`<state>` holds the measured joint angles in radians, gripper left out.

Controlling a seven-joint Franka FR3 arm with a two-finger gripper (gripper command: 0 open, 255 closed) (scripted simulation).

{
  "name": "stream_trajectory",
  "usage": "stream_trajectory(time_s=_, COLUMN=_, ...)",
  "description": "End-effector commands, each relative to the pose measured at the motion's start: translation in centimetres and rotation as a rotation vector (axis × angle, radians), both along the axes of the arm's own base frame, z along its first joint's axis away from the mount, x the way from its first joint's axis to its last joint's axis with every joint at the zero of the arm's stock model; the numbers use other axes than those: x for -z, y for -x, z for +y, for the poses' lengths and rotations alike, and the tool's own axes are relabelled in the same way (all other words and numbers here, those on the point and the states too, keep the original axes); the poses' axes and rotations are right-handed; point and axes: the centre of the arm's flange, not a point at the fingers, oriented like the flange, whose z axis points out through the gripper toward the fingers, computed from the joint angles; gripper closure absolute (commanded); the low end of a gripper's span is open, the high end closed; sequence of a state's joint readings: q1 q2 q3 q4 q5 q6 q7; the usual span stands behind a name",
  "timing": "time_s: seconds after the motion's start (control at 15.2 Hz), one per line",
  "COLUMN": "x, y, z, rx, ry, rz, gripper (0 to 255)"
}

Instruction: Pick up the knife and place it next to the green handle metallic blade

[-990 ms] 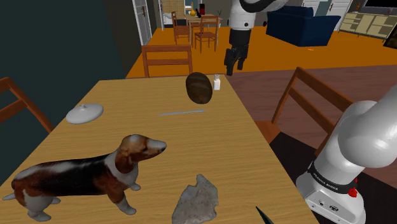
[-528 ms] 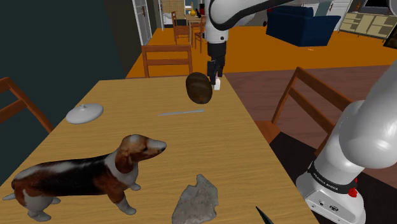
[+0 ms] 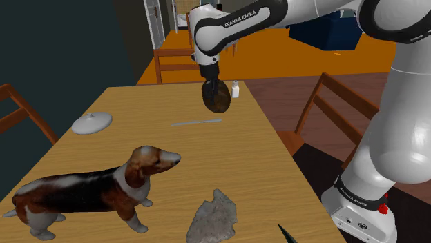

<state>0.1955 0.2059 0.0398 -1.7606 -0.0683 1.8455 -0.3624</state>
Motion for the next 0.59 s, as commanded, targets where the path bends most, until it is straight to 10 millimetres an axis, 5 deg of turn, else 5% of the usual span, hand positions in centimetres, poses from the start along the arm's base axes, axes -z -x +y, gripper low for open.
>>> stream_trajectory(time_s=0.0, x=1.6, y=-1.3, z=2.2, rx=-0.065, ry=0.012, rz=0.012, gripper=0)
stream_trajectory(time_s=0.4, x=6.5, y=-4.6, z=8.1, rx=-0.247, ry=0.046, rz=0.046, gripper=0)
stream_trajectory(time_s=0.53, x=7.5, y=-4.4, z=7.9, rx=-0.247, ry=0.046, rz=0.046, gripper=0)
